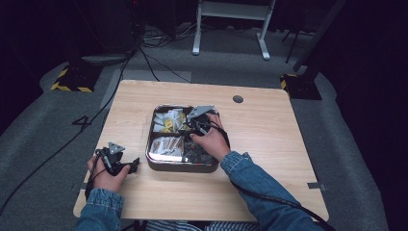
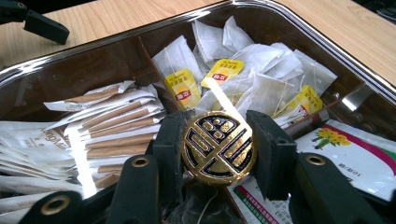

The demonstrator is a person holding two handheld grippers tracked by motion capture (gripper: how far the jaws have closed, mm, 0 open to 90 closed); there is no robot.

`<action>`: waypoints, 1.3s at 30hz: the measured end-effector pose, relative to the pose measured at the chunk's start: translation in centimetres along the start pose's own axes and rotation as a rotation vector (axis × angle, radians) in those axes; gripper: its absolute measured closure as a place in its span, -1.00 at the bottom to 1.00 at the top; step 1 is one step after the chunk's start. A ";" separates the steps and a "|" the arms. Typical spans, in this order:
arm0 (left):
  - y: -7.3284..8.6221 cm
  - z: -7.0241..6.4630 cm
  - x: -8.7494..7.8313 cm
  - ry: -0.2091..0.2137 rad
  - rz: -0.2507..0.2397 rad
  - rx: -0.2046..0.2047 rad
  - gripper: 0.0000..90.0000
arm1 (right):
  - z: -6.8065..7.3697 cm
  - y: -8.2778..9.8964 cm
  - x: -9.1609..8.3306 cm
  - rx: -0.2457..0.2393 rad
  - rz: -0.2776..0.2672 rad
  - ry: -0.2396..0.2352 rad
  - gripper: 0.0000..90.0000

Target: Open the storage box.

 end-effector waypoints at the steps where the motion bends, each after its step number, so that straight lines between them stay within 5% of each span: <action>1: 0.0 0.0 0.0 0.000 -0.001 0.001 -0.73 | 0.0 0.0 0.0 0.002 -0.003 0.000 0.32; 18: -0.1 0.0 0.1 0.004 0.000 0.004 -0.73 | 0.6 -2.9 -3.5 -0.033 -0.089 -0.003 0.32; 39: -0.1 0.0 0.1 0.007 -0.001 0.006 -0.72 | -1.4 -3.7 -8.4 -0.023 -0.147 0.027 0.32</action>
Point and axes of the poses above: each handheld gripper's, and its own axes: x roughly forward along the jaws, y roughly out of its underside, z roughly to its left, the point moved 8 cm from there along x, roughly forward along the jaws, and after that the axes turned 2 degrees about x, right-handed, at the moved point
